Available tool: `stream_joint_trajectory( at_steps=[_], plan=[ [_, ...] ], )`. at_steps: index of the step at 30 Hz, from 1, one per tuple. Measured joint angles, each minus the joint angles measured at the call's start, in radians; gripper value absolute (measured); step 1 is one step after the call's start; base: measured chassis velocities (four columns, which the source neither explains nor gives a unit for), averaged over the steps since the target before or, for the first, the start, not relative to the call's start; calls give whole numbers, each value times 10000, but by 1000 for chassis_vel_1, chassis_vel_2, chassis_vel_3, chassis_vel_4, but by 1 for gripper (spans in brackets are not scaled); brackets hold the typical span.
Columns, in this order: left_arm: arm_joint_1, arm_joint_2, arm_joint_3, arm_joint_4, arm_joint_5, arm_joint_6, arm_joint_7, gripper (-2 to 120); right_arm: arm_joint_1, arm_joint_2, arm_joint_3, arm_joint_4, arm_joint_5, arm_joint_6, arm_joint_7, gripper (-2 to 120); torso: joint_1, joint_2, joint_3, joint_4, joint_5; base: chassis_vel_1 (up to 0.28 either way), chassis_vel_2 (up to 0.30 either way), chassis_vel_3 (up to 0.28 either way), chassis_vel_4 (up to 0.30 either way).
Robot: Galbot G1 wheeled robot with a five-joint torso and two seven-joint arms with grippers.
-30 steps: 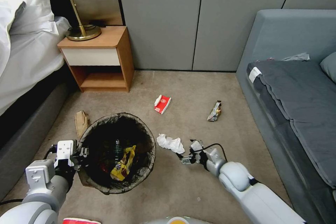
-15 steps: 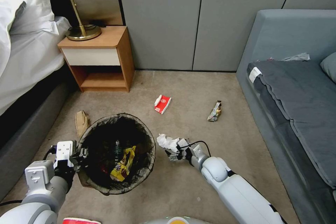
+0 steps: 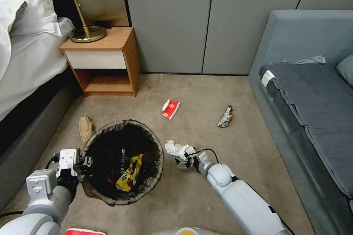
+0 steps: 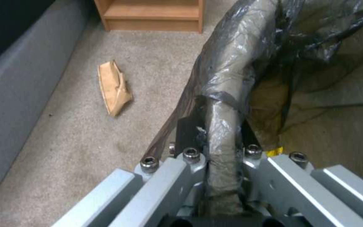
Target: Pick up the trash bin, then pick up the garbage from the floor and place it into the trash bin.
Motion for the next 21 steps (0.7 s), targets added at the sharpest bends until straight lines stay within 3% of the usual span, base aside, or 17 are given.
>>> stream_joint_trajectory(
  at_steps=[21],
  plan=[
    [57, 19, 79, 0, 69, 0, 29, 1, 564, 465, 438, -1425, -477, 360, 64, 100, 0, 0, 0, 0, 1, 0, 0, 0, 0]
  ],
)
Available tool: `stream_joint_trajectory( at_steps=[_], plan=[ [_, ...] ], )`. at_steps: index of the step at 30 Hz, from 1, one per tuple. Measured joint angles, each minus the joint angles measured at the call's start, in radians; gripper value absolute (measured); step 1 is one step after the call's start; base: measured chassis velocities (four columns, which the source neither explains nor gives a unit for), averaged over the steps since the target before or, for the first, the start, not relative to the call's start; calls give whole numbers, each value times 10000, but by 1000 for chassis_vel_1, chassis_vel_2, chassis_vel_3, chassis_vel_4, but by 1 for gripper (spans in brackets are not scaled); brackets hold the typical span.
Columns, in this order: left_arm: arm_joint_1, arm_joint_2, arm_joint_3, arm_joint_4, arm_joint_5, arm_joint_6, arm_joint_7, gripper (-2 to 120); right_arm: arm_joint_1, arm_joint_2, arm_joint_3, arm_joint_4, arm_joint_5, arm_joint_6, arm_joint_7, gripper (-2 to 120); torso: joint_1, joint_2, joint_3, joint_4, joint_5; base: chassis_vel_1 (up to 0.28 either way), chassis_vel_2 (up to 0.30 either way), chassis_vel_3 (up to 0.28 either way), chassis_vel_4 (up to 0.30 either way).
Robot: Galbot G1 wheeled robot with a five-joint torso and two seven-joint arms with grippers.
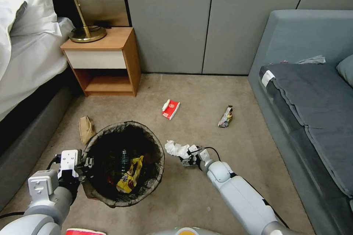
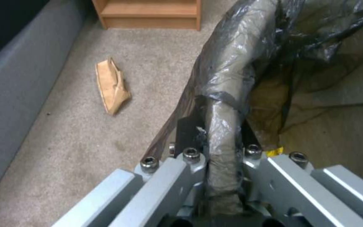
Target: Pick up the trash bin, then pick up the garbage from the floor and place it into the trash bin.
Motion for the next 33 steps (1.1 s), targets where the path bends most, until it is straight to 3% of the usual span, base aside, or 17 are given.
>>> stream_joint_trajectory(
  at_steps=[21, 22, 27, 33],
  plan=[
    [-9, -8, 5, 0, 17, 0, 11, 1, 232, 477, 128, -657, -534, 297, -69, 100, 0, 0, 0, 0, -1, 0, 0, 0, 0],
    [-7, -8, 5, 0, 19, 0, 11, 1, 249, 525, 133, -724, -561, 366, -73, 92, 0, 0, 0, 0, -1, 0, 0, 0, 0],
    [-26, -10, 29, 0, 33, 0, 12, 1, 198, 504, 141, -668, -562, 374, -107, 77, 0, 0, 0, 0, 0, 0, 0, 0, 0],
    [-47, -12, 112, 0, 106, 0, 15, 1, 156, 456, 146, -553, -589, 386, -125, 52, 0, 0, 0, 0, 0, 0, 0, 0, 0]
  ],
)
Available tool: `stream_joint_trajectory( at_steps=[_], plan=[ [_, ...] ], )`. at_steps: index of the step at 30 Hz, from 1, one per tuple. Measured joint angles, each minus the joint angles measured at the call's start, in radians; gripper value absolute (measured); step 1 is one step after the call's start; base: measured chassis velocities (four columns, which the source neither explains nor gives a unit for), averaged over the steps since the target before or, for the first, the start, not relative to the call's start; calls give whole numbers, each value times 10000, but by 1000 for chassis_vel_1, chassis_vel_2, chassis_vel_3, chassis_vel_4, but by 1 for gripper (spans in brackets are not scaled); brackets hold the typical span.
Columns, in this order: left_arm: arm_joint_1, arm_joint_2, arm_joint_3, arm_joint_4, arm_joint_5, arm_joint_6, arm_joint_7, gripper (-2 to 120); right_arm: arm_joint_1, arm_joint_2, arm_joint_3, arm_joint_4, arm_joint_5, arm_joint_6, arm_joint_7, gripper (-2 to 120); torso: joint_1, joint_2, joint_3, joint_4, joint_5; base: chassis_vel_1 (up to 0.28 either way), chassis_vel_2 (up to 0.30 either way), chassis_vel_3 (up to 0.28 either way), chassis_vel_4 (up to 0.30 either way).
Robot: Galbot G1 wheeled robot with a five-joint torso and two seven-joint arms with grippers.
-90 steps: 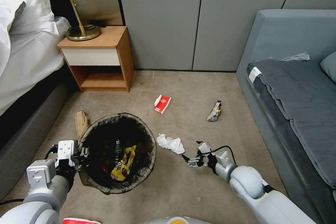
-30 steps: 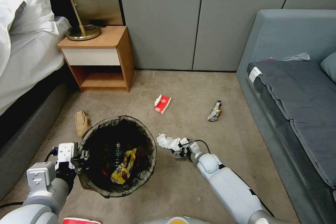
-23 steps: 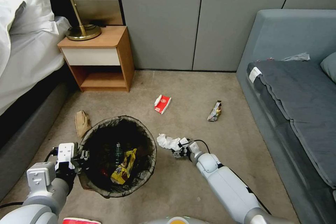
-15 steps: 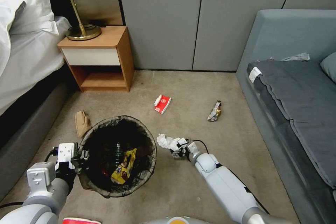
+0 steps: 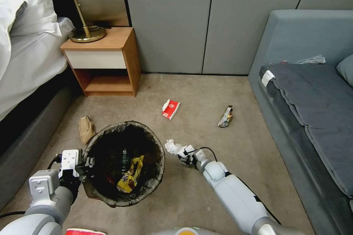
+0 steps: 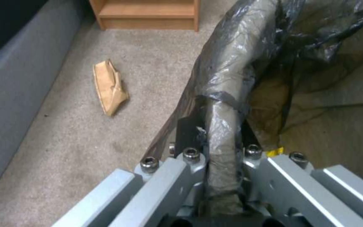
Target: Pick up the trash bin, then pick up the garbage from the floor and place it into the trash bin.
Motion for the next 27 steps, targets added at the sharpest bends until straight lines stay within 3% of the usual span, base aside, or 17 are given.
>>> stream_joint_trajectory(
  at_steps=[15, 22, 27],
  plan=[
    [-44, 11, 41, 0, 22, 0, 6, 1, -20, -24, 35, 116, -58, 43, -10, 0, 0, 0, 0, 0, 0, 0, 0, 0, 0],
    [-46, 27, 41, 0, 23, 0, 8, 1, -43, -58, 157, 330, -56, 85, 10, 0, 0, 0, 0, 0, 0, 0, 0, 0, 0],
    [-39, 46, 72, 0, 25, 0, 10, 1, -279, -347, 356, 1288, 43, 66, 111, 0, 0, 0, 0, 1, 1, 0, 0, 0, 0]
  ],
)
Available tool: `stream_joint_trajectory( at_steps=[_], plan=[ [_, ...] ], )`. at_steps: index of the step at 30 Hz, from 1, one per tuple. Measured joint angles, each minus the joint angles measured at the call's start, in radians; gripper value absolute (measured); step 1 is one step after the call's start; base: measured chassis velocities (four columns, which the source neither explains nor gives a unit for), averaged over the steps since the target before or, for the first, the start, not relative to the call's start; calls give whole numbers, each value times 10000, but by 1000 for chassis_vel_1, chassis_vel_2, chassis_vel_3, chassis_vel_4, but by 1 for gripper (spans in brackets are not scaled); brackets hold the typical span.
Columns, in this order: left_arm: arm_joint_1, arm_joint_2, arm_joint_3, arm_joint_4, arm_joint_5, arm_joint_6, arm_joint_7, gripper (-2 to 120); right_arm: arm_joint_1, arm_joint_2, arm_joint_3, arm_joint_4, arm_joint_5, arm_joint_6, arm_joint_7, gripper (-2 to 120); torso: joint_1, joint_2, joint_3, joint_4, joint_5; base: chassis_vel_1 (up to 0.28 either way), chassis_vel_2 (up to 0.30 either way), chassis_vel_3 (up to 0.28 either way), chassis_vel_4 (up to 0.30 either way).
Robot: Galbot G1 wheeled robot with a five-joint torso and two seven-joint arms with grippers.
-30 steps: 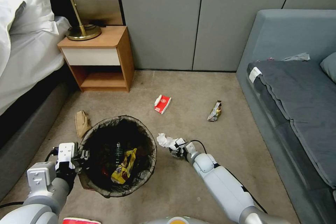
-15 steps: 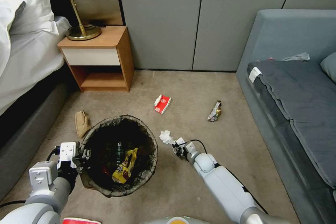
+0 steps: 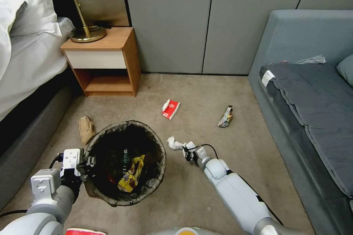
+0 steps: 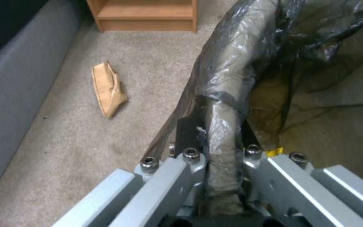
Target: Pick up the trash bin, then pick up the garbage from the floor and place it into the trash bin.
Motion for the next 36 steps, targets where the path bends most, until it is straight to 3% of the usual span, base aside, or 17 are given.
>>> stream_joint_trajectory(
  at_steps=[3, 5, 7, 9, 14, 22, 26, 36],
  plan=[
    [7, 13, 24, 0, 1, 0, 0, 1, -192, -245, 71, 652, 159, -82, 53, 0, 0, 0, 0, -1, 0, 0, 0, 0, 0],
    [9, 30, 64, 0, 3, 0, 0, 1, -446, -717, 174, 1927, 479, -256, 77, 0, 0, 0, 0, -3, 0, 0, 0, 0, 0],
    [9, 31, 79, 0, 6, 0, 0, 1, -482, -809, 192, 2179, 555, -303, 80, 0, -1, 0, 0, -2, 1, 0, 0, 0, 0],
    [13, 33, 161, 0, 57, 0, 3, 1, -666, -1350, 299, 3644, 1082, -581, 120, 0, -1, 0, 0, 0, 1, 0, 0, 0, 0],
    [14, 58, 248, 0, 122, 0, 3, 1, -818, -1944, 478, 5040, 1580, -878, 164, 0, 0, 0, 0, 0, 3, 0, 0, 0, 0],
    [20, 198, 398, 0, 248, 0, 4, 1, -921, -3939, 793, 8689, 3573, -1686, 496, 0, -1, 0, 0, -3, 0, 0, 0, 0, 0],
    [17, 229, 542, 0, 361, 0, 3, 1, -831, -4375, 705, 9719, 4126, -1842, 549, 0, -1, 1, -1, -1, -1, 0, 0, 0, 0],
    [13, 295, 774, 0, 487, 0, -1, 1, -299, -4450, -347, 11164, 4664, -2231, 510, 0, -1, 0, 0, 0, -1, 0, 0, 0, 0]
  ],
)
